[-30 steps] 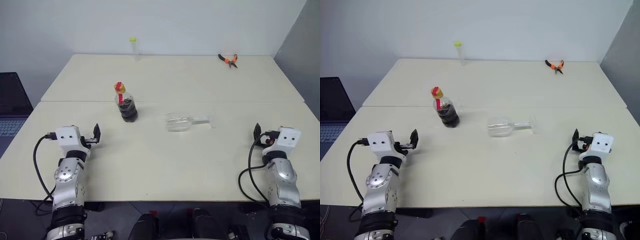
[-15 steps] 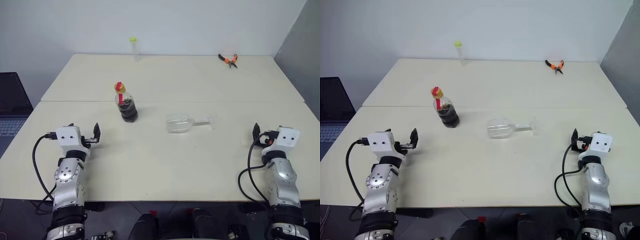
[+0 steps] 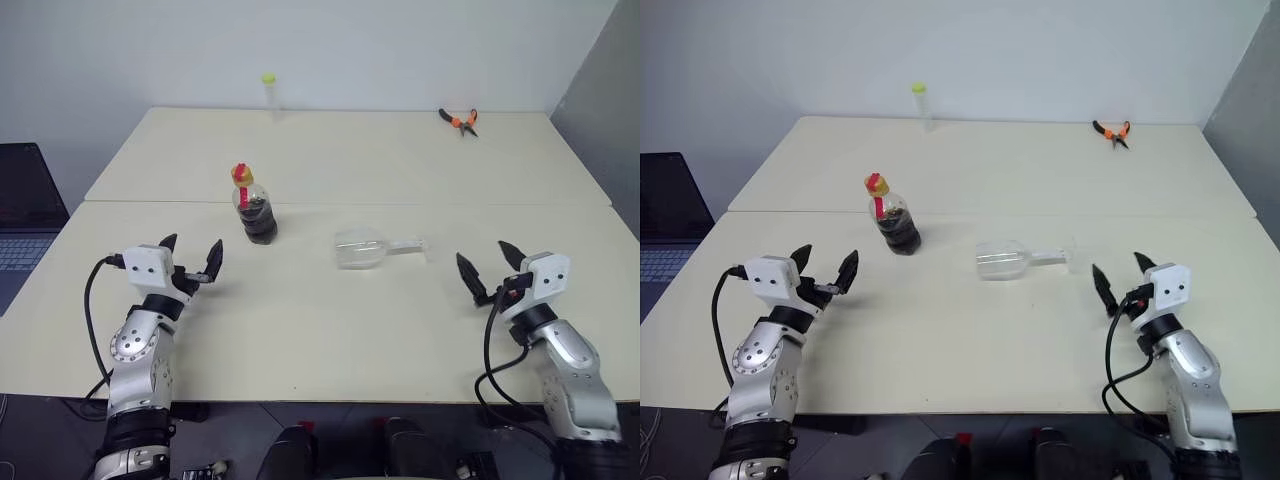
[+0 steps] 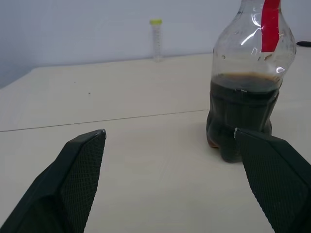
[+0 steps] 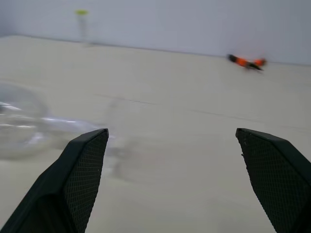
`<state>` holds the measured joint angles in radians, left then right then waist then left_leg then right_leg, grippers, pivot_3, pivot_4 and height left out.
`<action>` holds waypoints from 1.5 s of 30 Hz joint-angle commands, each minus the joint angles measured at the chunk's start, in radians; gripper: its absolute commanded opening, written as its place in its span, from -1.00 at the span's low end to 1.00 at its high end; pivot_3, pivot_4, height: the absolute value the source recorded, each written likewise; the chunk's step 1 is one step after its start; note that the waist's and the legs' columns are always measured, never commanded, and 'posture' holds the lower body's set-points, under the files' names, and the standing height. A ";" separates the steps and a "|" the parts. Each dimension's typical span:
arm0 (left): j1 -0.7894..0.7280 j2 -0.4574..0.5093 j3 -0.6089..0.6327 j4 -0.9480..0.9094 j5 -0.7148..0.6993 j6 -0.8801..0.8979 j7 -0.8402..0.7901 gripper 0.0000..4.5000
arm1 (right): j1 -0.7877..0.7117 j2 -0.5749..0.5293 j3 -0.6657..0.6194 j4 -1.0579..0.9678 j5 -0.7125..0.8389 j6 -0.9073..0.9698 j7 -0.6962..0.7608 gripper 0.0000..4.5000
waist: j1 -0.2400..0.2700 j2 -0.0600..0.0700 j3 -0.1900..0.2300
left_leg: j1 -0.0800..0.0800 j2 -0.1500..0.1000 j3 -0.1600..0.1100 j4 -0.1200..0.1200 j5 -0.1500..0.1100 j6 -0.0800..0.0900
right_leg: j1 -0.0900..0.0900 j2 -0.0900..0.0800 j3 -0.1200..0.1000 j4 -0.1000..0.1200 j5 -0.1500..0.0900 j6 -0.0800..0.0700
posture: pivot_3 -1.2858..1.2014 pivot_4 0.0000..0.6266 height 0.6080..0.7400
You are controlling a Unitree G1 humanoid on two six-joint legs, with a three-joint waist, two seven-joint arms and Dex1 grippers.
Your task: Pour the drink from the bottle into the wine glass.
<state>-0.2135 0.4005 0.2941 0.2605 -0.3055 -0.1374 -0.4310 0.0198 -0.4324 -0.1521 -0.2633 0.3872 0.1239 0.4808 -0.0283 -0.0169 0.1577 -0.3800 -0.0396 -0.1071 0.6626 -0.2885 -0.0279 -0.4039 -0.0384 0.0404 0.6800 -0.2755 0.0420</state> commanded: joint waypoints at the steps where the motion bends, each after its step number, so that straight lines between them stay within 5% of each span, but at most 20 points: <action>1: -0.046 0.017 -0.030 -0.051 0.006 0.040 -0.023 0.99 | 0.000 -0.057 0.011 -0.186 0.128 0.141 0.063 1.00 | 0.000 0.000 0.000 | 0.000 0.000 0.000 0.000 0.000 0.000 | 0.000 0.000 0.000 0.000 0.000 0.000 | 0.03 -0.52 1.00; 9: -0.143 0.017 -0.085 0.009 0.022 0.095 -0.072 0.99 | -0.029 -0.159 0.043 -0.381 0.331 0.391 0.116 1.00 | 0.001 -0.001 0.000 | 0.000 0.000 -0.001 0.000 0.000 0.000 | 0.000 0.000 -0.001 0.000 0.000 0.000 | 0.03 -0.52 1.00; 45: -0.551 -0.045 -0.133 0.648 0.135 -0.138 -0.076 0.99 | -0.111 -0.151 0.101 -0.365 0.283 0.402 0.166 1.00 | 0.002 -0.003 0.001 | -0.001 -0.001 -0.001 0.001 0.000 0.000 | 0.000 0.000 -0.002 0.000 0.000 0.000 | 0.03 -0.52 1.00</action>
<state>-0.7339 0.3548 0.1620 0.8989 -0.1798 -0.2398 -0.5122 -0.0734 -0.5859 -0.0467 -0.6121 0.6771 0.5409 0.6474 -0.0267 -0.0199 0.1591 -0.3813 -0.0411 -0.1080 0.6634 -0.2883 -0.0281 -0.4044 -0.0381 0.0389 0.6796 -0.2756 0.0423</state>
